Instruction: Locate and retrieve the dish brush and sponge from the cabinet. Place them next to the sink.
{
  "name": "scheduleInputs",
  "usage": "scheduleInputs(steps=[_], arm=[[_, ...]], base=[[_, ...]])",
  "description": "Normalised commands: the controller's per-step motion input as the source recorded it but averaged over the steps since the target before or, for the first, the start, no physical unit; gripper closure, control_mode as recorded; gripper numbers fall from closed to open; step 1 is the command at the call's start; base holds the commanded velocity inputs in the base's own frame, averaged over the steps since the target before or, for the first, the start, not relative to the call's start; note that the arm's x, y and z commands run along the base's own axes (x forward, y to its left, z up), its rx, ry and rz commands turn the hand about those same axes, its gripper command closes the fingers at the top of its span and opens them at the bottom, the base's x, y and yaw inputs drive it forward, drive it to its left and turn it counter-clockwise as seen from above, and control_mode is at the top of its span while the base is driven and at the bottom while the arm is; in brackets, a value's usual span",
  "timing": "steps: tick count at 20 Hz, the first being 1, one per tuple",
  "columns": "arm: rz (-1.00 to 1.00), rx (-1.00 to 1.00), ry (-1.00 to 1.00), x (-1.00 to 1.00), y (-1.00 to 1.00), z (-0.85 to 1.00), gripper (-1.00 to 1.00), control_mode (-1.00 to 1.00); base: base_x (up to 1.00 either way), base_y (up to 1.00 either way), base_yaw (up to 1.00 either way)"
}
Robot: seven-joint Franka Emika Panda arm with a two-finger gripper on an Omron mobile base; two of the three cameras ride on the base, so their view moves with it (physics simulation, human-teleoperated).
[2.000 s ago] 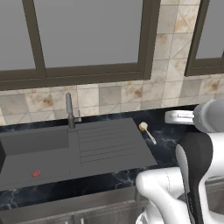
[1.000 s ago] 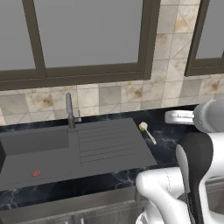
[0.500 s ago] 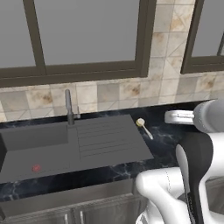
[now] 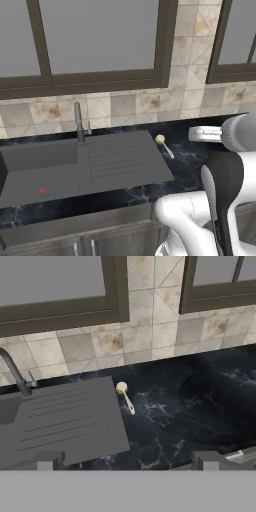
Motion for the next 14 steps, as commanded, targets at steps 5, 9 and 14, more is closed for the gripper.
scheduleInputs(steps=[5, 9, 14], arm=[[0.00, 0.00, 0.00, 0.00, 0.00, 0.00, -1.00, 1.00], [0.00, 0.00, 0.00, 0.00, 0.00, 0.00, -1.00, 1.00], [0.00, 0.00, 0.00, 0.00, 0.00, 0.00, -1.00, 1.00]], base=[[-0.09, 0.00, -0.26], [-0.05, 0.00, -0.46], [-0.01, 0.00, -0.47]])
